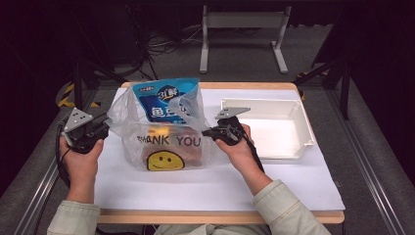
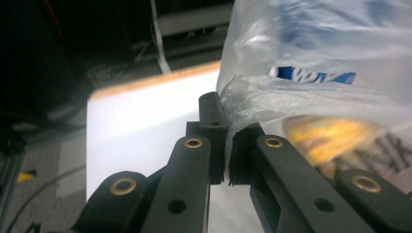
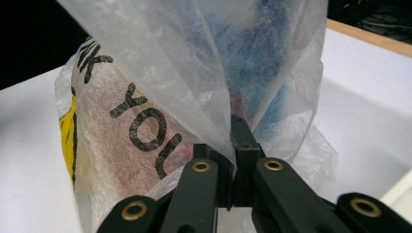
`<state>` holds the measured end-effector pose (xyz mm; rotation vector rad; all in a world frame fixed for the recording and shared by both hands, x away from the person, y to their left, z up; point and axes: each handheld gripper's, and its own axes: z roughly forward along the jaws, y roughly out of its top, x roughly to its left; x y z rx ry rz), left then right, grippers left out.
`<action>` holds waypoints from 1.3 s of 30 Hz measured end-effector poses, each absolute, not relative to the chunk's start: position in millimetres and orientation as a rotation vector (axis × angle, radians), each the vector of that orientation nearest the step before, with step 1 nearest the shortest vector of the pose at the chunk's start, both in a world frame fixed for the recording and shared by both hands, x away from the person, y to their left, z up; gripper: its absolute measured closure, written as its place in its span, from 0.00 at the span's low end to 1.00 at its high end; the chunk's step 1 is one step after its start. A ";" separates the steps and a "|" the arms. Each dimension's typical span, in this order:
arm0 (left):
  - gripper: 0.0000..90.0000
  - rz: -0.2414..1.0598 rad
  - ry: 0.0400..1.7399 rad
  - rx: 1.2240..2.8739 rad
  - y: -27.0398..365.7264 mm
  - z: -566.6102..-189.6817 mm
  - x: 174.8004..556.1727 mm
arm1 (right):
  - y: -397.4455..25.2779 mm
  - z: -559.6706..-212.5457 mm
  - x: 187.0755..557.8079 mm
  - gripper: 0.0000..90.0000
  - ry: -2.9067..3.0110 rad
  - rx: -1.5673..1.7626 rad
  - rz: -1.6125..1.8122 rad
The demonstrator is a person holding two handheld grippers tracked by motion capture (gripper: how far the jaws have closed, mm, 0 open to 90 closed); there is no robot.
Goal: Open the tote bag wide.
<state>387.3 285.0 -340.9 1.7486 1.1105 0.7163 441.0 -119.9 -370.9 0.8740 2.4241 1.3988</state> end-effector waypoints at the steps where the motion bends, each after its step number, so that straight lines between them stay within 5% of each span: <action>1: 0.97 0.696 1.120 1.760 285.9 -345.0 389.4 | -121.1 -372.2 441.3 1.00 2.425 0.883 1.400; 25: 0.98 0.500 1.324 1.844 297.1 -393.2 417.6 | -110.1 -372.1 443.8 1.00 2.438 0.864 1.424; 39: 0.96 0.426 1.171 1.878 293.9 -384.6 393.3 | -132.8 -382.8 430.3 1.00 2.447 0.908 1.427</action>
